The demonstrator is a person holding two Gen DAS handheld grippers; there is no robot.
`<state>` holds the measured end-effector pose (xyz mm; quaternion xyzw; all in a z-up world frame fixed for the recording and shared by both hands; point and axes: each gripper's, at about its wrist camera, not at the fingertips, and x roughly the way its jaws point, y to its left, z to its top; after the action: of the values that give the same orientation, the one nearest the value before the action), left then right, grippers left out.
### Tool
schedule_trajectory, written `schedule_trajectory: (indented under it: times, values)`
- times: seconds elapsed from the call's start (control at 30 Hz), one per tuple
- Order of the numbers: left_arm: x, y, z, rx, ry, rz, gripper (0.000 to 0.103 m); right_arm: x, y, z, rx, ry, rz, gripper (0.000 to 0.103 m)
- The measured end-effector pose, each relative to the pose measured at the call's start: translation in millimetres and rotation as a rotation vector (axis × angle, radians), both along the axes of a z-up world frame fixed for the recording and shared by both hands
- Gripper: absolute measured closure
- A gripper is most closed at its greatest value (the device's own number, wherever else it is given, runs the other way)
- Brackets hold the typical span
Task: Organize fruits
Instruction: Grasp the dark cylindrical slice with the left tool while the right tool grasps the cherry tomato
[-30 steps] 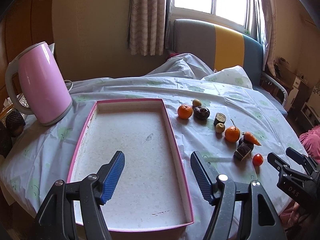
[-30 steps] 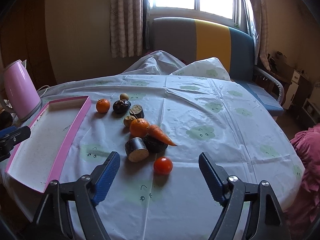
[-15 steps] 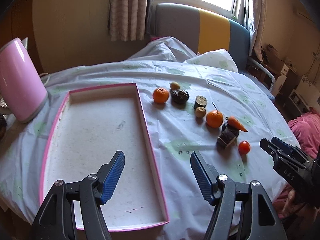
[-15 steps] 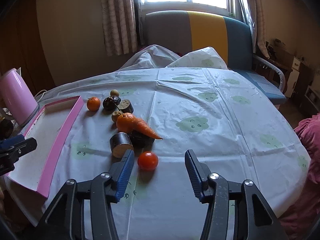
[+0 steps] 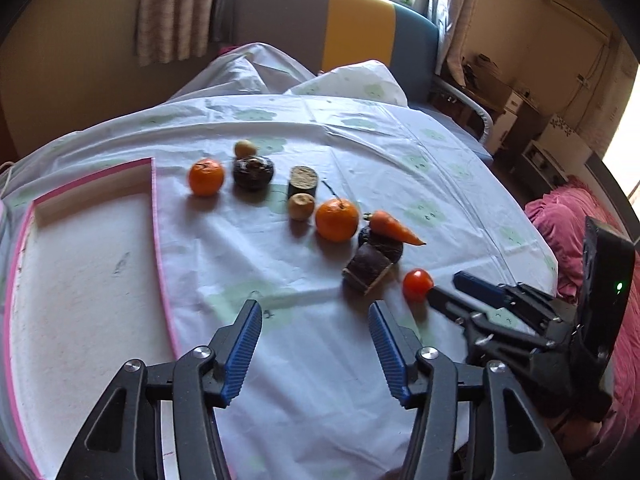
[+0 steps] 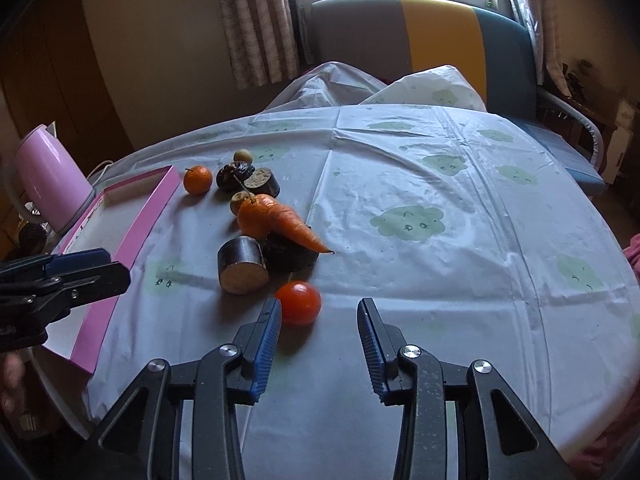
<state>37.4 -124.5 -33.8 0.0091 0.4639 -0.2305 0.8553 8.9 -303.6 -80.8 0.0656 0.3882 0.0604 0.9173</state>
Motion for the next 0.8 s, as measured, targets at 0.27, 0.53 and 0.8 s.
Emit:
schedule_trajectory:
  times: [0.27,0.53,0.8]
  values:
    - [24.2,-36.2,-11.7,-0.033,0.044,-0.077,0.046,13.4,6.7,-9.0,0.001,-0.028,0.077,0.076]
    - [42.3,-58.1,-35.9,-0.038,0.104,-0.133,0.047,14.1,-6.6,-10.7,0.044,-0.03,0.137,0.077]
    - [48.9,-62.2,-49.2,-0.036,0.12,-0.134,0.063,24.3,-11.5,-12.9,0.06,-0.038,0.209,0.074]
